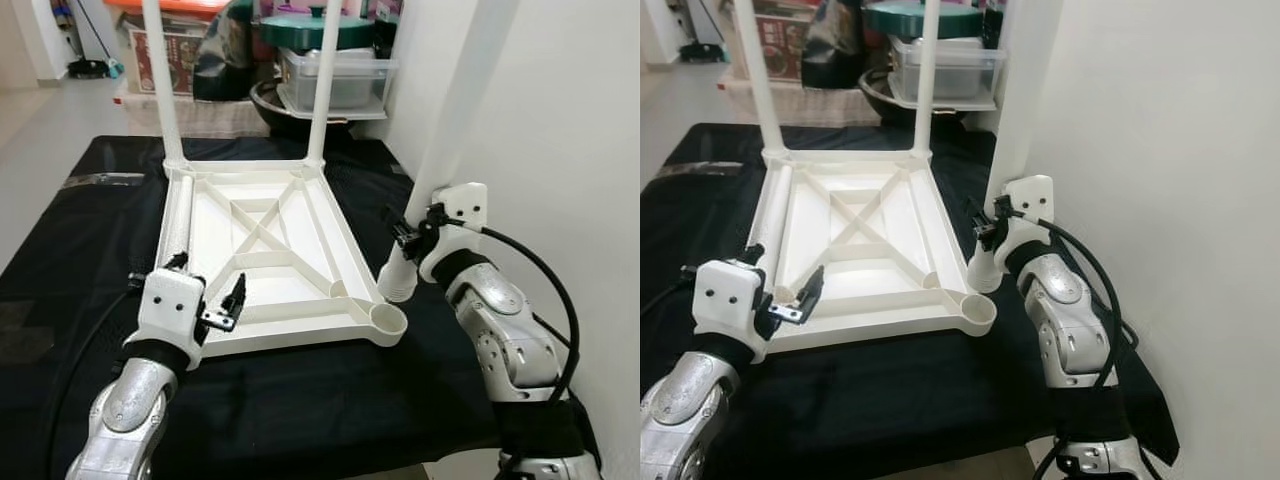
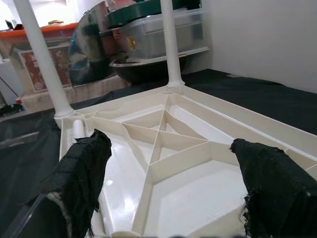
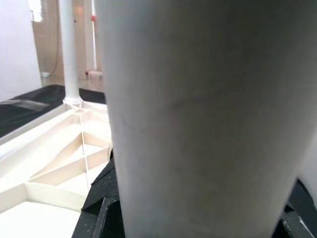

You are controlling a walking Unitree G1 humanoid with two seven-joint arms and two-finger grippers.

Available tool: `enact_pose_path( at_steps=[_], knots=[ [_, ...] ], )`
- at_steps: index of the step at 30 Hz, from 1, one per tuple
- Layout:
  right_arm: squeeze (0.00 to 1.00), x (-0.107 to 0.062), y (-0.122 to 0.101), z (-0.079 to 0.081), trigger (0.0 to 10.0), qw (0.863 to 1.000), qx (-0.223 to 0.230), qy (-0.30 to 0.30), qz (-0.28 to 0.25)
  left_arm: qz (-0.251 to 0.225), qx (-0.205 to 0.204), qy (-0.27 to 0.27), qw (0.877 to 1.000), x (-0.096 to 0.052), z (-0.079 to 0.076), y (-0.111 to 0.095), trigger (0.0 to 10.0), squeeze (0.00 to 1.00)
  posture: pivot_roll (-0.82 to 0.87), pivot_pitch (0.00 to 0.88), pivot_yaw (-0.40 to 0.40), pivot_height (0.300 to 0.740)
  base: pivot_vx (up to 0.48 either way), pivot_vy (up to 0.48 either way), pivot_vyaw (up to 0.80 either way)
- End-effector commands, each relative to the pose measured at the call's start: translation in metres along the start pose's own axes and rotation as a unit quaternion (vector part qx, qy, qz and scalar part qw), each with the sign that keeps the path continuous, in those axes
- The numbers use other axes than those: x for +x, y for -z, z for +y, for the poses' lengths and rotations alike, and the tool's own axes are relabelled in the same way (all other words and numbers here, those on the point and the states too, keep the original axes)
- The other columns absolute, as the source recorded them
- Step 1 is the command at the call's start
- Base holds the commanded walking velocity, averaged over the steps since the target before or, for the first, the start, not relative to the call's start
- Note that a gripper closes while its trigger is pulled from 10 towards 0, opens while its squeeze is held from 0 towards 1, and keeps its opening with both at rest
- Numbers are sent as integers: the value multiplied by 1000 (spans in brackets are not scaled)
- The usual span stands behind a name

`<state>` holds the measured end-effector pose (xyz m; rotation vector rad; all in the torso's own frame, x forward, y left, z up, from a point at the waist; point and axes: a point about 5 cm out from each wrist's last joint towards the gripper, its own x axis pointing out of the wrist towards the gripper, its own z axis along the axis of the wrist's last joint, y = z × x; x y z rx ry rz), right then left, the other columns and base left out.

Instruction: Building children table

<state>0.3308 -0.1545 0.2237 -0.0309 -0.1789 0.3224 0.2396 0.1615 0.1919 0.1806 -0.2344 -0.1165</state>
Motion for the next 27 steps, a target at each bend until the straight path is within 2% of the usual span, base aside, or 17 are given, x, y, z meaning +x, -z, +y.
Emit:
enact_pose_path(
  at_steps=[1, 5, 12, 19, 20, 25, 26, 27],
  knots=[
    [0, 1, 3, -3, 10000, 1000, -1, 6, 1, -1, -7, 4, 1000, 0, -1, 1, 10000, 0, 87, 0, -126, 740, 0, 0, 0],
    [0, 3, 17, -15, 10000, 1000, -9, 17, 25, 3, -3, 3, 1000, 0, 0, 3, 10000, 0, 90, 0, -127, 740, 0, 0, 0],
    [0, 4, 26, -20, 10000, 999, -2, 25, 41, 2, -2, 0, 1000, -1, 1, 3, 10000, 0, 91, 0, -129, 740, 0, 0, 0],
    [0, -1, 33, -15, 10000, 999, 4, 12, 42, 3, -1, -2, 1000, -1, 2, 3, 10000, 0, 105, 0, -132, 740, 0, 0, 0],
    [0, -4, 36, -6, 10000, 999, 14, -19, 34, 2, 0, -1, 1000, 0, 4, 3, 10000, 0, 105, 0, -126, 740, 0, 0, 0],
    [0, -5, 36, -2, 10000, 999, 18, -32, 29, 2, 0, 0, 1000, 0, 4, 3, 10000, 0, 102, 0, -120, 740, 0, 0, 0],
    [0, -6, 39, 4, 10000, 998, 13, -61, 27, 1, 1, 1, 1000, 2, 4, 3, 10000, 0, 100, 0, -118, 740, 0, 0, 0],
    [0, -6, 39, 4, 10000, 998, 13, -61, 27, 1, 1, 1, 1000, 2, 4, 3, 10000, 0, 100, 0, -118, 740, 0, 0, 0]
  ],
)
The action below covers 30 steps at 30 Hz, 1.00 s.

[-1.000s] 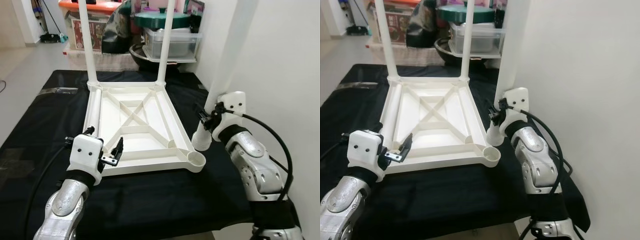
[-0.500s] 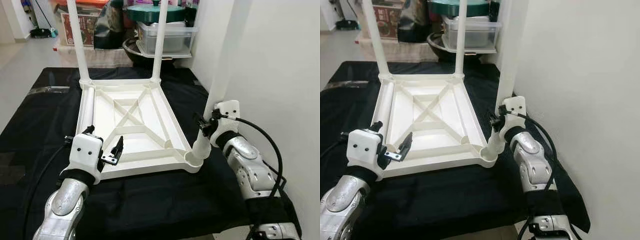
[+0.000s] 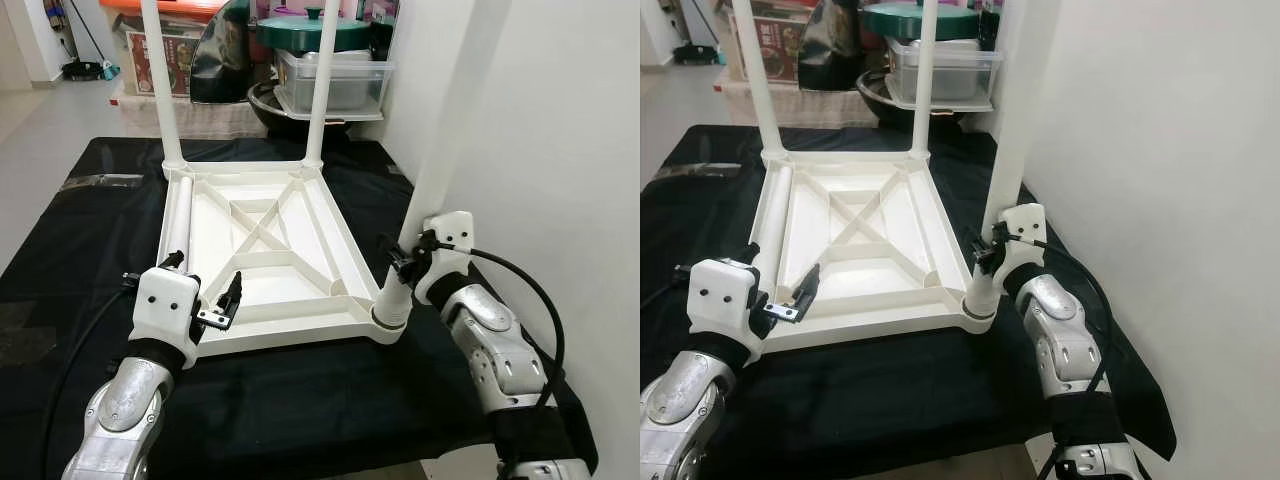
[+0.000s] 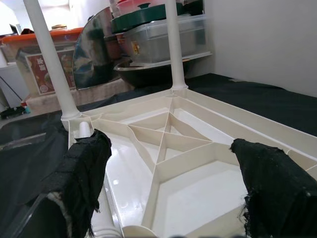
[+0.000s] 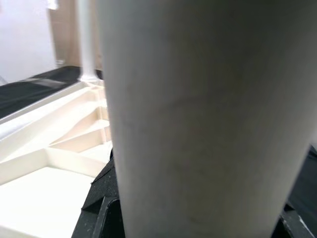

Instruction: Building children table

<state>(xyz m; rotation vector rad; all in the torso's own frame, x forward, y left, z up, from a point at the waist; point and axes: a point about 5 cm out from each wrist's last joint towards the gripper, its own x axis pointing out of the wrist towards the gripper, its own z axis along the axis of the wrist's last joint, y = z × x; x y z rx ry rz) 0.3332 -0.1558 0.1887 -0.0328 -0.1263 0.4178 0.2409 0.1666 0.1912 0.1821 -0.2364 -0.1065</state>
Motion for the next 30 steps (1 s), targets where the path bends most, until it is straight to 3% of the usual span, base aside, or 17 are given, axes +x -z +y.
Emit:
enact_pose_path(
  at_steps=[1, 7, 12, 14, 16, 18, 21, 30],
  knots=[
    [0, 0, 17, 13, 10000, 998, -7, -62, 16, 0, -1, 8, 1000, 2, -1, 2, 10000, 0, 108, 0, -122, 740, 0, 0, 0],
    [0, 2, 29, 26, 10000, 991, -28, -125, 32, 1, 3, 4, 1000, 1, 1, 1, 10000, 0, 132, 0, -139, 740, 0, 0, 0],
    [0, 1, 39, 32, 10000, 984, -13, -169, 44, 3, 8, 1, 1000, -2, 3, 2, 10000, 0, 148, 0, -149, 740, 0, 0, 0],
    [0, 0, 43, 32, 10000, 980, 30, -188, 54, 5, 6, -2, 1000, -3, 5, 2, 10000, 0, 158, 0, -155, 740, 0, 0, 0],
    [0, 0, 43, 32, 10000, 980, 30, -188, 54, 5, 6, -2, 1000, -3, 5, 2, 10000, 0, 158, 0, -155, 740, 0, 0, 0],
    [0, -1, 46, 30, 10000, 974, 84, -202, 60, 7, 4, -5, 1000, -4, 6, 2, 10000, 0, 164, 0, -159, 740, 0, 0, 0],
    [0, -3, 48, 30, 10000, 968, 124, -211, 55, 9, 4, -7, 1000, -6, 8, 2, 10000, 0, 170, 0, -160, 740, 0, 0, 0],
    [0, -11, 58, 38, 10000, 965, 153, -206, 47, 15, 1, -8, 1000, -6, 7, 4, 10000, 0, 165, 0, -151, 740, 0, 0, 0]
  ],
)
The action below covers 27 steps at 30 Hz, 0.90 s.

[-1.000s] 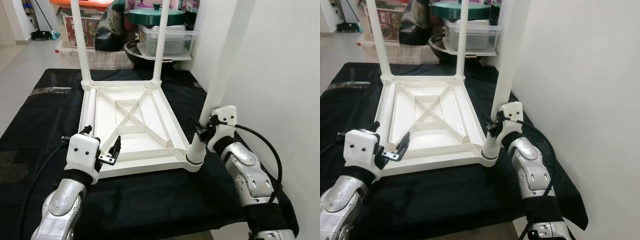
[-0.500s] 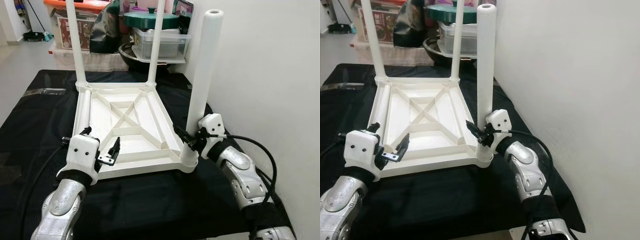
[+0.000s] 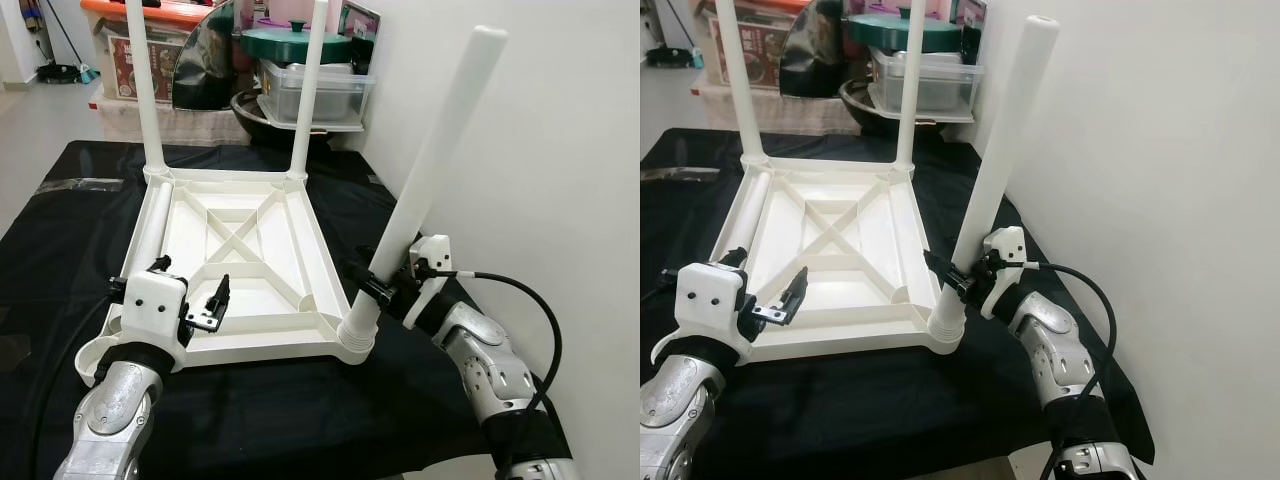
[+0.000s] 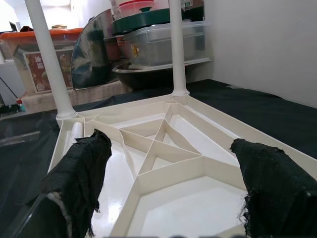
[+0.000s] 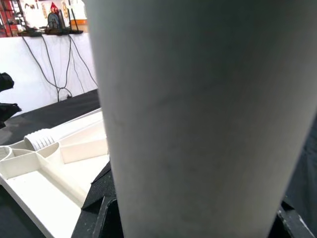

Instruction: Building children table

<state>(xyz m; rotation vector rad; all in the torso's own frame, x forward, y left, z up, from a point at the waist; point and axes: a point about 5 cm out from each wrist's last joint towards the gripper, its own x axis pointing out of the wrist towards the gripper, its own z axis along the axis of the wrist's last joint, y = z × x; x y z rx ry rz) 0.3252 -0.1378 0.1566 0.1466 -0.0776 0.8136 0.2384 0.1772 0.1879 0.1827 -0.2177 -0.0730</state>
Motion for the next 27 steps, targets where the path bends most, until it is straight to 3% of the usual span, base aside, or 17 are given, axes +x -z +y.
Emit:
enact_pose_path(
  at_steps=[1, 15, 20, 21, 22, 23, 24, 25, 26, 27],
  knots=[
    [0, -2, 30, 12, 10000, 997, 61, -12, 38, 4, 0, 8, 1000, -1, -2, 0, 10000, 0, 165, 0, -151, 740, 0, 0, 0],
    [0, -5, 44, 7, 10000, 993, 72, 35, 83, 4, -5, 16, 1000, 4, -5, 2, 10000, 0, 146, 0, -142, 740, 0, 0, 0],
    [0, -3, 45, -1, 10000, 988, 53, 92, 113, 3, -6, 14, 1000, 4, -6, 2, 10000, 0, 145, 0, -153, 740, 0, 0, 0],
    [0, -4, 44, -11, 10000, 979, 43, 158, 118, 3, -6, 12, 1000, 3, -6, 2, 10000, 0, 144, 0, -159, 740, 0, 0, 0],
    [0, -11, 39, -27, 10000, 952, 38, 285, 103, 4, -6, 9, 1000, 3, -5, 2, 10000, 0, 140, 0, -160, 740, 0, 0, 0],
    [0, -18, 36, -37, 10000, 922, 45, 375, 89, 4, -6, 7, 1000, 2, -6, 3, 10000, 0, 140, 0, -160, 740, 0, 0, 0],
    [0, -18, 36, -37, 10000, 922, 45, 375, 89, 4, -6, 7, 1000, 2, -6, 3, 10000, 0, 140, 0, -160, 740, 0, 0, 0],
    [0, -24, 34, -42, 10000, 896, 54, 435, 77, 5, -7, 5, 1000, 1, -6, 3, 10000, 0, 140, 0, -160, 740, 0, 0, 0],
    [0, -27, 34, -41, 10000, 878, 58, 471, 69, 4, -6, 6, 1000, 2, -6, 4, 10000, 0, 136, 0, -152, 740, 0, 0, 0],
    [0, -28, 35, -39, 10000, 871, 60, 483, 66, 4, -6, 6, 1000, 2, -6, 4, 10000, 0, 136, 0, -152, 740, 0, 0, 0]
  ],
)
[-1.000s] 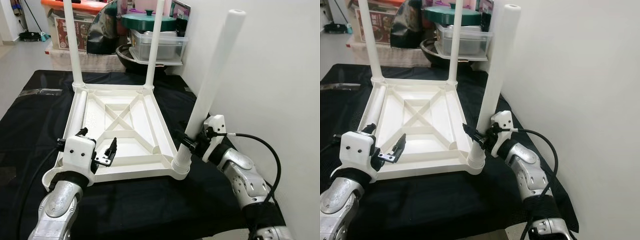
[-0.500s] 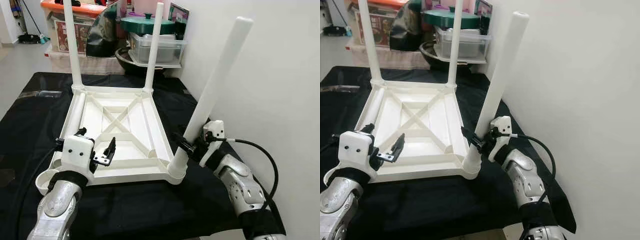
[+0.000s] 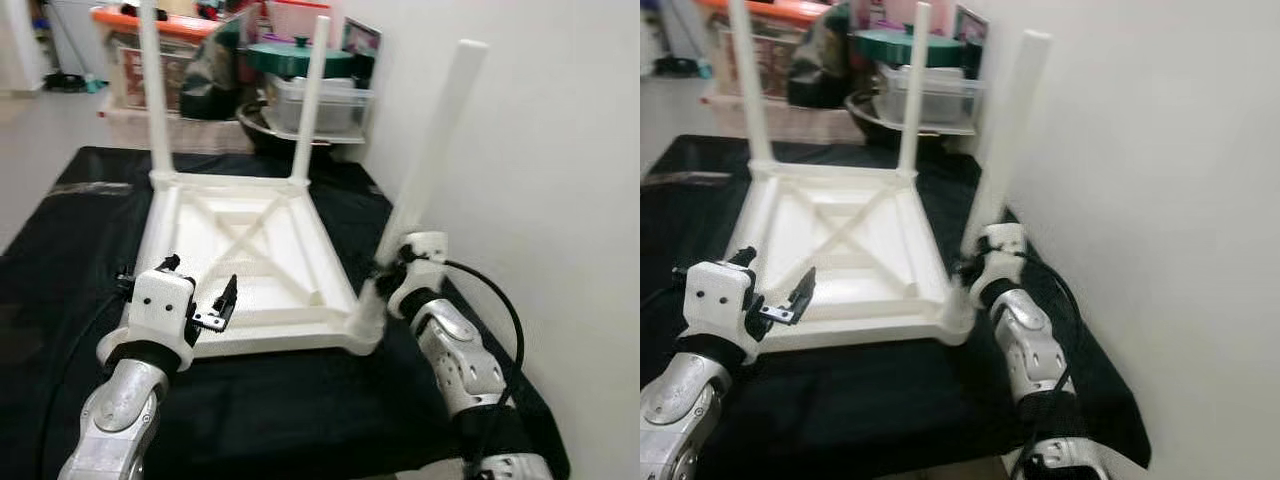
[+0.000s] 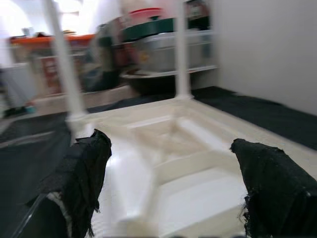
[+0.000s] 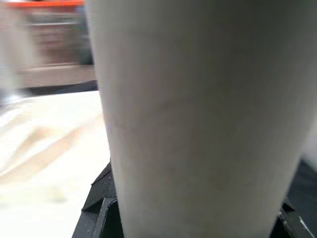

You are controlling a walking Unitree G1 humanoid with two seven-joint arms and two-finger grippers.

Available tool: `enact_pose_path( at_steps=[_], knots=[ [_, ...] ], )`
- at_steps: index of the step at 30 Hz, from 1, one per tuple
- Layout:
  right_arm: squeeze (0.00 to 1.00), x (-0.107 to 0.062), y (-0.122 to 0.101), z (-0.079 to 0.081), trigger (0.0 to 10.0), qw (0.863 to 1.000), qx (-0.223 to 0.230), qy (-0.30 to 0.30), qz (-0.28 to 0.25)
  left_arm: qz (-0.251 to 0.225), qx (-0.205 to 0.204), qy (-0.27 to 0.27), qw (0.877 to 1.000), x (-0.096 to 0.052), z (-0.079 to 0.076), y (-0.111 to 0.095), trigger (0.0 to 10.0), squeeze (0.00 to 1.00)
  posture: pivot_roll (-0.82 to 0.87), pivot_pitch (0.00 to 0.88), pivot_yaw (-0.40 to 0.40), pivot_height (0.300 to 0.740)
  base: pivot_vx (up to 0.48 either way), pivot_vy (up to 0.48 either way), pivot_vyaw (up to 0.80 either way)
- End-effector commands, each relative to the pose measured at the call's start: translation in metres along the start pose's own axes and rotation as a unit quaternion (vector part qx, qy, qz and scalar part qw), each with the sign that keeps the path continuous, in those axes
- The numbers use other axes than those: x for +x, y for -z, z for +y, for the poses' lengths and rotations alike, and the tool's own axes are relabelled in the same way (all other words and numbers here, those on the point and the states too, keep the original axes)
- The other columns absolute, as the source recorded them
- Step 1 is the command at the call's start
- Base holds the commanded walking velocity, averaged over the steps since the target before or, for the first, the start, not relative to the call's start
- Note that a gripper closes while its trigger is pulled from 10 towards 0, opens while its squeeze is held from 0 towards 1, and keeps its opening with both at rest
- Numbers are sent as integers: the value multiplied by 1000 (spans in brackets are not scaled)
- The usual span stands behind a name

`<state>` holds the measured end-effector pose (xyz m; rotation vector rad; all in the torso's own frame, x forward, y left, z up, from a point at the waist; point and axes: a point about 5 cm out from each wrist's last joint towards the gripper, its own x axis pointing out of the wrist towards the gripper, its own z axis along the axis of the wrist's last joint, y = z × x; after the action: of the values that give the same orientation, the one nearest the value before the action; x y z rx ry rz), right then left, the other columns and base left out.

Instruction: Building children table

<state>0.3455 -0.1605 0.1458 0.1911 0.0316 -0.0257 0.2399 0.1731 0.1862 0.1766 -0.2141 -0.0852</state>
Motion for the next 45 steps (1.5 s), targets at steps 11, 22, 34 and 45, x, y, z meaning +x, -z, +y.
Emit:
enact_pose_path(
  at_steps=[11, 22, 34, 45],
  knots=[
    [0, -16, 32, -11, 10000, 989, 43, 114, 81, 2, 2, 5, 1000, 6, 0, 3, 10000, 0, 122, 0, -140, 740, 0, 0, 0],
    [243, -17, 22, 1, 10000, 988, 59, 117, 80, 3, 3, 9, 1000, 8, -4, 4, 10000, 0, 118, 0, -140, 740, 0, 0, 0],
    [1000, -20, -32, 19, 10000, 995, 80, 0, -52, -1, 7, 15, 1000, 11, -4, 3, 10000, 0, 108, 0, -133, 740, 0, 0, 0],
    [0, -13, -83, -2, 10000, 982, 25, -146, -117, -6, 7, 21, 1000, 13, -6, 4, 10000, 0, 98, 0, -129, 740, 0, 0, 0]
  ],
)
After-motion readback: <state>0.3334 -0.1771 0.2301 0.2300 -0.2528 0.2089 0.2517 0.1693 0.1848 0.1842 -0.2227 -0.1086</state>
